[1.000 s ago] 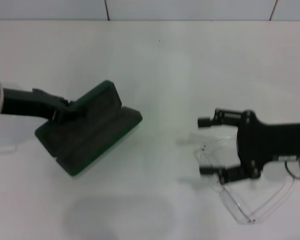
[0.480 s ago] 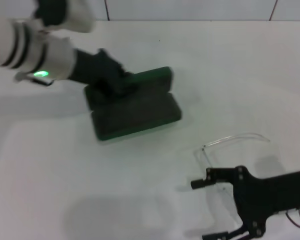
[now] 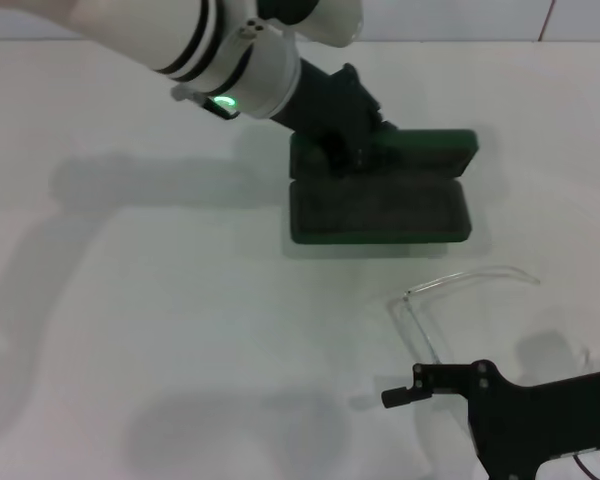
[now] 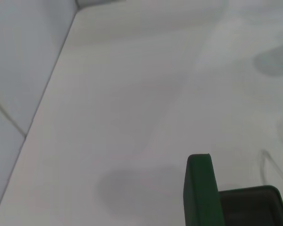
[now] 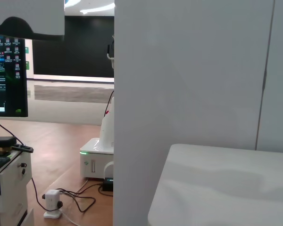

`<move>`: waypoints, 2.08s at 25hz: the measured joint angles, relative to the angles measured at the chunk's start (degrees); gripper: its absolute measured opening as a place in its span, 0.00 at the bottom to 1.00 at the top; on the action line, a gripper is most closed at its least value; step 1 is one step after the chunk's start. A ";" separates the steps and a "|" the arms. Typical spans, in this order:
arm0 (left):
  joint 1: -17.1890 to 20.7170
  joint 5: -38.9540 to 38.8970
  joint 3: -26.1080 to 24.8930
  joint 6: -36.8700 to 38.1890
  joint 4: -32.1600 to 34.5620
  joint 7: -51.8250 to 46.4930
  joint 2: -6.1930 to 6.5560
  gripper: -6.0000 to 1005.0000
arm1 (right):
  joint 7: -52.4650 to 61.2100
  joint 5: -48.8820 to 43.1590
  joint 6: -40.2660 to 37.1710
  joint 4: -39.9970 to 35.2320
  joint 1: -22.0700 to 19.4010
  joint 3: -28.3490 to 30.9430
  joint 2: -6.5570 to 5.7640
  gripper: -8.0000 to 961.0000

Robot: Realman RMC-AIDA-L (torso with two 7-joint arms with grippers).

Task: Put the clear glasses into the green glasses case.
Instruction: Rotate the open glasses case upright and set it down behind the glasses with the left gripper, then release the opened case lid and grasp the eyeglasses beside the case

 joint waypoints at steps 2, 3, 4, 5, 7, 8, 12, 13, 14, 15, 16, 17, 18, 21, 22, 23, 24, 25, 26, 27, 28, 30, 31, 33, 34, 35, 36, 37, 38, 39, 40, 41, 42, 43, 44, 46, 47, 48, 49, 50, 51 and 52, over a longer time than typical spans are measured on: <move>-0.46 -1.19 0.06 -1.83 -1.54 0.61 -0.07 0.23 | -0.98 0.01 0.01 0.00 -0.28 0.02 0.00 0.90; -0.63 -2.05 0.24 -2.88 -2.39 0.99 -0.10 0.23 | -1.59 0.01 0.03 0.00 -0.40 0.05 -0.01 0.90; -0.74 -2.90 0.50 -3.63 -3.13 1.37 -0.11 0.23 | -2.03 0.03 0.06 0.00 -0.49 0.07 -0.01 0.90; -0.83 -3.58 0.77 -4.18 -3.69 1.74 -0.12 0.24 | -2.28 0.05 0.13 0.02 -0.53 0.09 -0.02 0.90; -0.87 -5.76 1.87 -5.99 -5.13 2.80 -0.16 0.24 | -2.48 0.09 0.49 0.07 -0.54 0.25 -0.03 0.90; -0.76 -6.68 2.48 -6.75 -5.62 3.30 -0.20 0.24 | -2.49 0.27 0.97 0.08 -0.44 0.26 -0.03 0.90; -0.35 -9.08 4.68 -8.37 -6.41 5.15 -0.31 0.24 | -2.34 0.68 2.12 0.09 0.01 0.19 -0.09 0.90; -0.41 -9.41 5.90 -8.59 -6.54 5.57 -0.29 0.24 | -2.27 0.68 2.20 0.09 0.08 0.18 -0.10 0.90; -0.45 -9.41 6.10 -8.60 -6.57 5.61 -0.29 0.24 | -2.26 0.68 2.26 0.09 0.14 0.16 -0.12 0.91; -0.53 -9.41 6.52 -8.60 -6.63 5.75 -0.27 0.24 | -2.26 0.69 2.34 0.09 0.21 0.14 -0.14 0.91; -0.59 -9.42 7.03 -8.68 -6.68 5.99 -0.27 0.24 | -2.25 0.69 2.45 0.09 0.28 0.14 -0.17 0.90; -0.61 -9.41 7.55 -8.82 -6.73 6.27 -0.27 0.24 | -2.25 0.69 2.57 0.09 0.33 0.15 -0.19 0.90; -0.61 -9.42 8.03 -9.07 -6.73 6.46 -0.30 0.25 | -2.25 0.70 2.67 0.09 0.37 0.20 -0.22 0.90; -0.60 -9.68 10.73 -10.76 -6.22 6.65 -0.50 0.25 | -2.22 0.71 2.96 0.09 0.53 0.37 -0.24 0.90; -0.63 -9.85 11.48 -11.30 -6.14 6.58 -0.52 0.25 | -2.18 0.71 3.00 0.09 0.60 0.39 -0.27 0.90; -0.69 -10.15 12.79 -12.33 -6.07 6.44 -0.56 0.25 | -2.13 0.71 3.02 0.09 0.65 0.41 -0.29 0.90; -0.74 -10.41 13.81 -13.37 -6.04 6.34 -0.58 0.25 | -2.09 0.71 3.05 0.09 0.69 0.41 -0.32 0.90; -0.74 -10.59 14.43 -14.26 -6.04 6.29 -0.59 0.25 | -2.05 0.71 3.12 0.08 0.74 0.43 -0.33 0.90; -0.68 -10.80 15.09 -15.33 -6.04 6.25 -0.61 0.25 | -2.04 0.71 3.22 0.08 0.75 0.44 -0.33 0.90; -0.58 -11.06 15.35 -16.17 -6.08 6.24 -0.63 0.25 | -2.04 0.71 3.40 0.08 0.78 0.44 -0.33 0.90; -0.45 -11.39 15.59 -17.13 -6.20 6.23 -0.65 0.25 | -2.04 0.71 3.54 0.09 0.79 0.44 -0.33 0.90; -0.28 -11.87 15.96 -18.31 -6.39 5.89 -0.68 0.25 | -2.01 0.71 3.88 0.08 0.90 0.47 -0.32 0.90; -0.22 -11.99 16.24 -18.87 -6.39 5.49 -0.69 0.28 | -1.99 0.71 3.95 0.08 0.95 0.49 -0.32 0.91; -0.08 -12.02 17.46 -20.18 -6.19 4.28 -0.70 0.35 | -1.46 0.73 3.98 -0.03 1.08 0.53 -0.34 0.90; -0.04 -12.02 18.17 -20.84 -6.06 3.72 -0.71 0.38 | -1.06 0.76 3.99 -0.18 1.14 0.53 -0.39 0.90; 0.01 -12.02 18.65 -21.36 -5.90 3.25 -0.71 0.41 | -0.53 0.79 3.99 -0.36 1.15 0.55 -0.47 0.90; 0.27 -12.03 19.09 -21.78 -5.46 2.73 -0.71 0.44 | -0.21 0.83 3.99 -0.45 1.17 0.58 -0.52 0.90; 0.96 -12.01 19.27 -21.91 -4.50 2.19 -0.71 0.46 | 0.09 0.92 4.01 -0.46 1.23 0.62 -0.59 0.90; 1.82 -12.07 19.30 -21.88 -3.39 1.86 -0.71 0.49 | 0.43 1.02 4.03 -0.46 1.42 0.65 -0.62 0.90; 3.94 -12.10 19.33 -21.75 -0.96 1.27 -0.66 0.51 | 0.56 1.06 4.05 -0.47 1.50 0.67 -0.64 0.90; 5.80 -12.63 19.33 -21.64 1.58 1.02 -0.60 0.53 | 0.72 1.23 4.07 -0.52 1.63 0.69 -0.64 0.90; 8.78 -13.65 19.34 -21.50 5.45 0.92 -0.51 0.56 | 0.92 1.44 4.03 -0.62 1.71 0.81 -0.66 0.90; 10.25 -14.56 19.34 -21.43 7.39 1.03 -0.47 0.58 | 1.16 1.63 3.88 -0.76 1.71 1.05 -0.69 0.90; 12.05 -15.82 19.34 -21.38 9.80 1.26 -0.42 0.61 | 1.72 1.75 3.67 -0.87 1.71 1.38 -0.72 0.90; 15.07 -18.32 19.34 -21.27 13.47 1.76 -0.34 0.63 | 2.64 1.88 3.48 -1.12 1.73 1.83 -0.78 0.90; 20.48 -24.17 19.11 -21.17 18.59 3.08 -0.28 0.68 | 6.32 1.88 3.34 -2.25 1.86 2.52 -0.91 0.90; 21.23 -25.35 19.05 -21.16 19.23 3.41 -0.26 0.68 | 8.09 1.86 3.36 -2.85 1.92 2.68 -1.01 0.90; 24.01 -29.83 18.85 -21.26 20.33 5.36 -0.24 0.69 | 12.12 1.64 3.50 -4.43 2.05 2.71 -1.27 0.90; 24.01 -29.83 18.85 -21.26 20.33 5.36 -0.24 0.69 | 15.22 1.26 3.58 -5.87 2.09 2.70 -1.48 0.90; 25.86 -32.93 18.67 -21.41 20.68 7.28 -0.23 0.69 | 18.16 0.82 3.66 -7.58 2.18 2.72 -1.76 0.90; 30.03 -41.96 18.35 -21.80 19.81 14.03 -0.27 0.69 | 23.45 -0.18 3.70 -10.65 2.25 2.71 -2.13 0.90; 32.33 -47.51 18.20 -21.75 18.49 18.38 -0.27 0.69 | 28.01 -1.25 3.71 -13.60 2.34 2.77 -2.47 0.90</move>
